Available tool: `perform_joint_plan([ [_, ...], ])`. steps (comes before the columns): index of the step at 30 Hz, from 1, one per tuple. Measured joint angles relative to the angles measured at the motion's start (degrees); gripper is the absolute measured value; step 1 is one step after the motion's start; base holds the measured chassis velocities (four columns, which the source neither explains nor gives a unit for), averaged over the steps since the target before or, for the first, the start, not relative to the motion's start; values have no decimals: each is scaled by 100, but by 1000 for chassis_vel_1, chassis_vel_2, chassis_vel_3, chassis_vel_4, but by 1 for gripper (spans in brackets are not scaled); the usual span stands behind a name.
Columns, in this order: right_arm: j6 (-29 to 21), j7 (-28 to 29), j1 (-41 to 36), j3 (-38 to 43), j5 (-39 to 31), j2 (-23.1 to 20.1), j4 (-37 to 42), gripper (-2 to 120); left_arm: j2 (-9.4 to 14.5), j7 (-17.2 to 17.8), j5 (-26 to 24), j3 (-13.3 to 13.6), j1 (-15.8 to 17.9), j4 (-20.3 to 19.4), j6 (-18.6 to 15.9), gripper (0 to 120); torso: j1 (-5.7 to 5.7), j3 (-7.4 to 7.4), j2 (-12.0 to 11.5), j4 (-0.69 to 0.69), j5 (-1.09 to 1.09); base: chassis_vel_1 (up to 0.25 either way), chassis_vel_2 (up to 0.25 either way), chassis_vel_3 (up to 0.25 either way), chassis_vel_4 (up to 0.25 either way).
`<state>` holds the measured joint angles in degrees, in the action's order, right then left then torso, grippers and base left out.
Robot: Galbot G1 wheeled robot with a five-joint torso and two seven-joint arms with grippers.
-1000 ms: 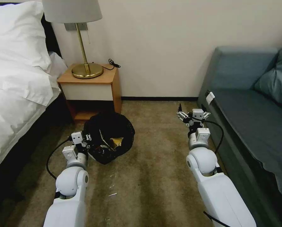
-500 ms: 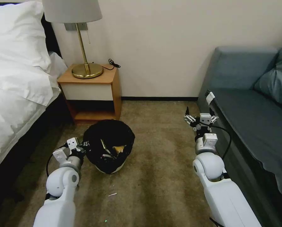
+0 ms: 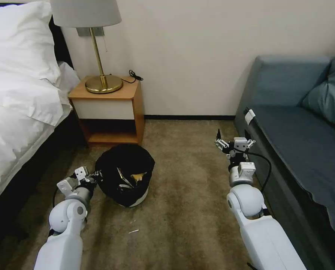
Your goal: Pick up the trash bin, then pick up the garbage on the floor and place it into the trash bin.
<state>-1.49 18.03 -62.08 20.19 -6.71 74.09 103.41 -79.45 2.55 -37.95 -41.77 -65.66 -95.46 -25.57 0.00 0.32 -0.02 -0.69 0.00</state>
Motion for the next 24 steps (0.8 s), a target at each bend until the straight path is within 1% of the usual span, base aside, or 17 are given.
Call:
perform_joint_plan([
  [1, 13, -14, -16, 9, 2, -4, 11, 100, 7, -27, -9, 1, 38, 81, 35, 4, 0, 0, 0, 0, -1, 0, 0, 0, 0],
  [2, 13, -14, -16, 9, 2, -4, 11, 100, 7, -27, -9, 1, 38, 81, 35, 4, 0, 0, 0, 0, -1, 0, 0, 0, 0],
  [4, 32, -19, -17, 16, 5, -4, 13, 100, 46, -108, -8, 24, 124, 263, 145, 4, 0, 0, 0, 0, -1, 0, 0, 0, 0],
  [6, 36, -21, -16, 18, 6, -3, 14, 100, 63, -132, -7, 28, 159, 324, 185, 4, 0, 0, 0, 0, -1, 0, 0, 0, 0],
  [7, 48, -27, -15, 23, 10, -1, 24, 100, 99, -172, -2, 28, 222, 448, 267, 4, 0, 0, 0, 0, -1, 0, 0, 0, 0],
  [8, 48, -27, -15, 23, 10, -1, 24, 100, 99, -172, -2, 28, 222, 448, 267, 4, 0, 0, 0, 0, -1, 0, 0, 0, 0],
  [10, 80, -52, -55, 36, 26, 0, 52, 100, 168, -239, 2, 20, 308, 653, 385, 4, 0, 0, 0, 0, -1, 0, 0, 0, 0],
  [13, 110, -81, -87, 61, 35, -3, 62, 100, 204, -265, -1, 12, 338, 753, 438, 4, 0, 0, 0, 0, -1, 0, 0, 0, 0],
  [19, 141, -102, -115, 82, 48, -16, 62, 100, 203, -331, 0, -8, 348, 847, 483, 4, 0, 0, 0, 0, -1, 0, 0, 0, 0],
  [20, 145, -104, -115, 81, 51, -17, 59, 100, 195, -345, 3, -8, 349, 853, 491, 5, 0, 0, 0, 0, -1, 0, 0, 0, 0],
  [21, 146, -104, -115, 80, 53, -16, 56, 100, 192, -354, 4, -8, 350, 853, 496, 10, 0, 0, 0, 0, -2, 0, 0, 0, 0],
  [22, 146, -104, -115, 80, 53, -16, 56, 100, 192, -354, 4, -8, 350, 853, 496, 10, 0, 0, 0, 0, -2, 0, 0, 0, 0],
  [24, 147, -105, -115, 74, 57, -8, 53, 100, 190, -359, 22, -11, 355, 844, 515, 19, 0, 0, 0, 0, 0, 0, 0, 0, 0],
])
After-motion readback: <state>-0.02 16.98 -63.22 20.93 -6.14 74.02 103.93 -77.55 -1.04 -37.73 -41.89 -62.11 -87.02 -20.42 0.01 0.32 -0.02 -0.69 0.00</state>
